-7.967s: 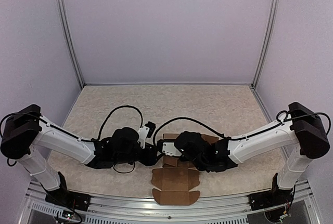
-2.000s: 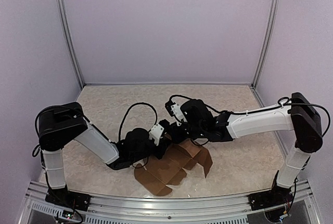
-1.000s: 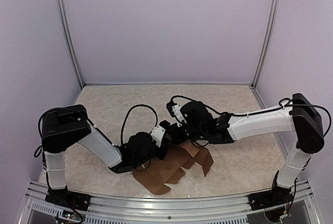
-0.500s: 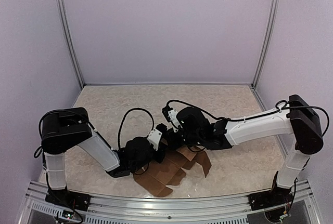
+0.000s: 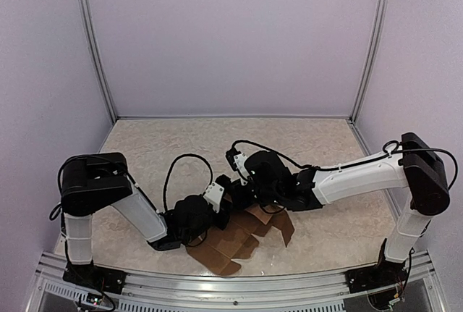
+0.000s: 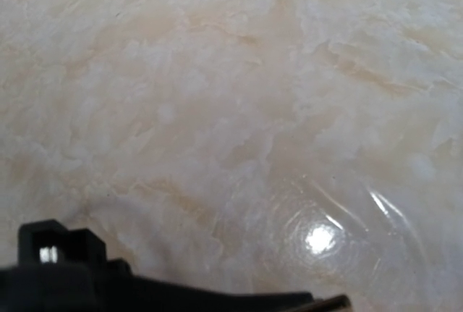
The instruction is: Fold the paper box
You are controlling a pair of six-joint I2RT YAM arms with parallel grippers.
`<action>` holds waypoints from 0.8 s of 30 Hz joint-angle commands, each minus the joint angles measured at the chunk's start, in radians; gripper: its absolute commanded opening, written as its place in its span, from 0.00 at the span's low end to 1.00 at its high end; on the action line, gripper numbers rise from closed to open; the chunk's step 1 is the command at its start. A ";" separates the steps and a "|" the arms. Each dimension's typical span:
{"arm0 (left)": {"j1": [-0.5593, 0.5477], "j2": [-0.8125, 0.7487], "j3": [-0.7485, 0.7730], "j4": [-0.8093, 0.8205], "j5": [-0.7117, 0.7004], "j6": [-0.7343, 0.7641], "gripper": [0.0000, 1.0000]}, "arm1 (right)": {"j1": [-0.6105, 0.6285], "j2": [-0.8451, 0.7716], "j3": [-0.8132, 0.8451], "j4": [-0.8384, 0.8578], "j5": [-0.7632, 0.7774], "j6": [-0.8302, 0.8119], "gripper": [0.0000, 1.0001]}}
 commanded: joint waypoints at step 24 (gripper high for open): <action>-0.029 0.040 0.040 -0.028 -0.112 0.053 0.00 | 0.018 -0.146 -0.063 -0.155 0.055 0.056 0.08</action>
